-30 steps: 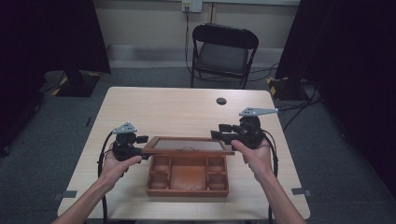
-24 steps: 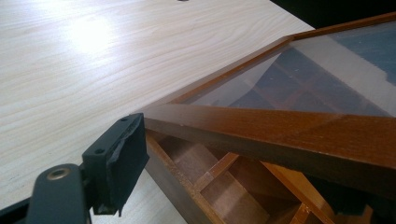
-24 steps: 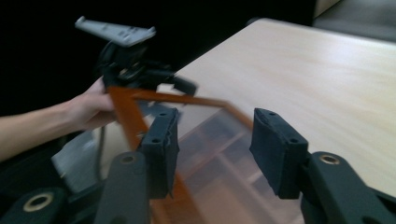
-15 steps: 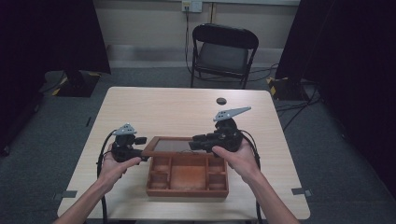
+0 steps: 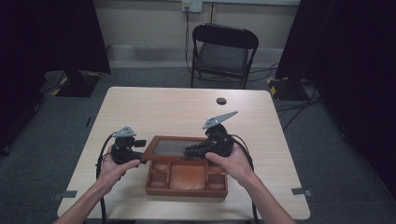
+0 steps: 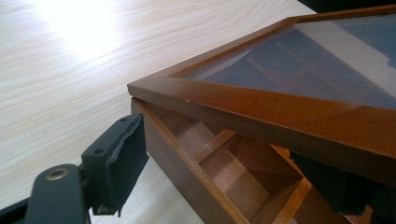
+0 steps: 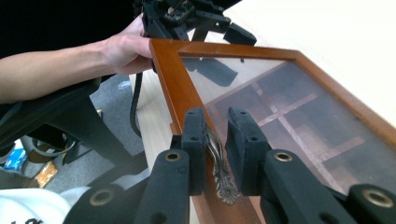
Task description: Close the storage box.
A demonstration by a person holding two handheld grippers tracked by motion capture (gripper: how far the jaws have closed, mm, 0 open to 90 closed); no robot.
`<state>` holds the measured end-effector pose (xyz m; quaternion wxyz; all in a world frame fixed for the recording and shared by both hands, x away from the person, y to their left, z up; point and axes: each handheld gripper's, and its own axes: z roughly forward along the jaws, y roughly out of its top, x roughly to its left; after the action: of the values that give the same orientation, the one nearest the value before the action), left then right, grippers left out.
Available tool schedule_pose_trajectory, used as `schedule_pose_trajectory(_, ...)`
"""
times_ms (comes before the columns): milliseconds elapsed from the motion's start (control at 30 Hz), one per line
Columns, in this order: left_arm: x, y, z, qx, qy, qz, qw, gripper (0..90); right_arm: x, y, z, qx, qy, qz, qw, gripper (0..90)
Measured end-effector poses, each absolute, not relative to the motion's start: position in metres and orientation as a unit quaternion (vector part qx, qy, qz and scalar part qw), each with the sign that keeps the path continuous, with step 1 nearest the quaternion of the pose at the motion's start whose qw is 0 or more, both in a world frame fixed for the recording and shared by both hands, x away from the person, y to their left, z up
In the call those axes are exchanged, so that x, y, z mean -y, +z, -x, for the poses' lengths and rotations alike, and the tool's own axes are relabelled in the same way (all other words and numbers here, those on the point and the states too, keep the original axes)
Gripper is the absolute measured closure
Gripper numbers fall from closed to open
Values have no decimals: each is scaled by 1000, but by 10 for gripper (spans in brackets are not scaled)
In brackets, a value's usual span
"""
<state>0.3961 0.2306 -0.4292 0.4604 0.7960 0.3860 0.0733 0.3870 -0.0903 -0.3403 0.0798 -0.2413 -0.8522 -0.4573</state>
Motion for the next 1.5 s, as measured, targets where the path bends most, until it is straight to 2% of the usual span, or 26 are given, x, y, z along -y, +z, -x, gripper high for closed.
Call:
schedule_pose_trajectory(167,-231,-430,-395,-385,75,-797,460,188,89,-342,-388,854,-450,246,88,763)
schedule_pose_trajectory(367,-231,-431,-395,-378,76,-801,458,187,89,-344,-388,855,-448,242,97,808)
schedule_pose_trajectory(733,-233,-435,-397,-376,76,-806,452,201,86,-346,-386,862,-436,239,96,818)
schedule_pose_trajectory(1000,-249,-440,-404,-411,75,-790,449,207,88,-347,-385,863,-435,238,97,818)
schedule_pose_trajectory(1500,-260,-442,-409,-434,87,-780,442,209,94,-353,-378,872,-420,232,94,813)
